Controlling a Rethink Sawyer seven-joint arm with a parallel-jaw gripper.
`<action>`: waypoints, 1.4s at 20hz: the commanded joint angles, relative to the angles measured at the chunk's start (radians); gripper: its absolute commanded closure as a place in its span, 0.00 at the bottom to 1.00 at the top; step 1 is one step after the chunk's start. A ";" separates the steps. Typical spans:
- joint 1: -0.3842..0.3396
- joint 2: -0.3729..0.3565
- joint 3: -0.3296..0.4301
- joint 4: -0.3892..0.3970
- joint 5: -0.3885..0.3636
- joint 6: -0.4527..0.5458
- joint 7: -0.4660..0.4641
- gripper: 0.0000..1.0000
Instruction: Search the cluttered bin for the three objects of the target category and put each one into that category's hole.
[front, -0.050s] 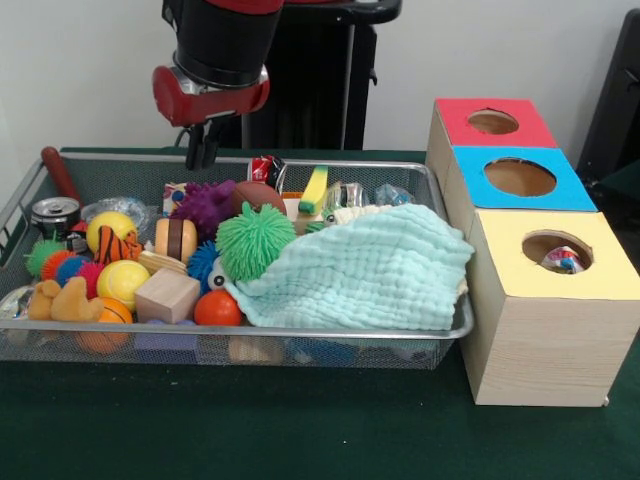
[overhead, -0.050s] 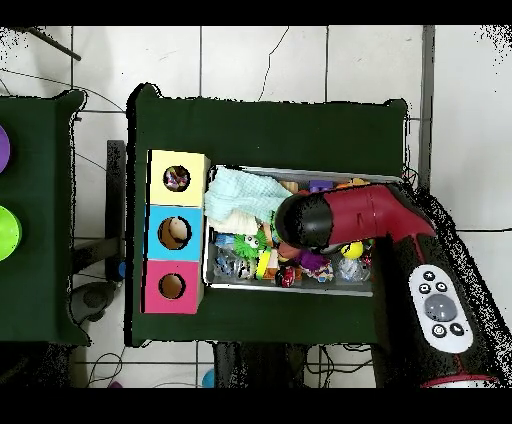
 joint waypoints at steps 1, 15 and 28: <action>0.021 0.047 -0.012 0.037 -0.092 0.137 -0.186 1.00; 0.026 0.033 -0.006 0.006 -0.220 0.112 -0.231 1.00; 0.011 0.104 0.000 -0.002 -0.243 0.107 -0.212 1.00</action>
